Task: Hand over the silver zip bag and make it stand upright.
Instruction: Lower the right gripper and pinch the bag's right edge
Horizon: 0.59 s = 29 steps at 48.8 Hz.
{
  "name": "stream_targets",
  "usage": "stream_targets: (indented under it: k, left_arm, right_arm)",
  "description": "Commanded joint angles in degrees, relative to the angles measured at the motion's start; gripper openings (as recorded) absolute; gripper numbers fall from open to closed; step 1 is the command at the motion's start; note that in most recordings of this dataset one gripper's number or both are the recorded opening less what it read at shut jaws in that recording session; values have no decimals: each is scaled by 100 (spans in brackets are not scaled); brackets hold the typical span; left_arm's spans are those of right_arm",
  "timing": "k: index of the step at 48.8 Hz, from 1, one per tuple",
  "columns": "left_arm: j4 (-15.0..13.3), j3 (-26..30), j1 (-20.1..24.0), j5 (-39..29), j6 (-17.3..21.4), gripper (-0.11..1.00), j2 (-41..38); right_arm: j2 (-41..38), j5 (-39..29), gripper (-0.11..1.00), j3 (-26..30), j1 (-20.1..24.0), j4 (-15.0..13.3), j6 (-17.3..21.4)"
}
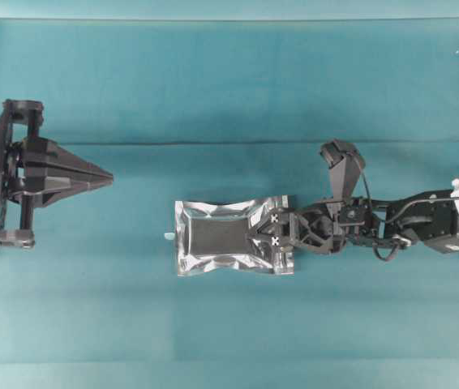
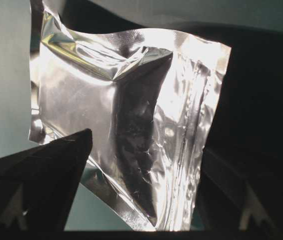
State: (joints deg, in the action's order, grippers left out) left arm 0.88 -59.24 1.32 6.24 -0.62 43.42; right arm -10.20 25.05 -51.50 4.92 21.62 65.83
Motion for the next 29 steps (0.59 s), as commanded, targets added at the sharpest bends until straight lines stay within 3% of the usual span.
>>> stream_targets:
  k: [1,7,16,20,22,29]
  left_arm:
    - [9,53,9,26,0,1,9]
    - [9,53,9,26,0,1,9]
    - [9,53,9,26,0,1,9]
    - [9,53,9,26,9,1,9]
    - [9,53,9,26,0,1,9]
    - [9,53,9,26,0,1,9]
  right_arm:
    - [-105,-88,85,97,53,-18,44]
    - [-97,-360,69,97,26,-18,44]
    - [44,-580,22,97,-44,-18,-18]
    - [123,-571,6,79,-79,-26,-62]
    - [141,-580,1,70,-97,-26,-105]
    - [211,-589,1,53,-114,-26,-264]
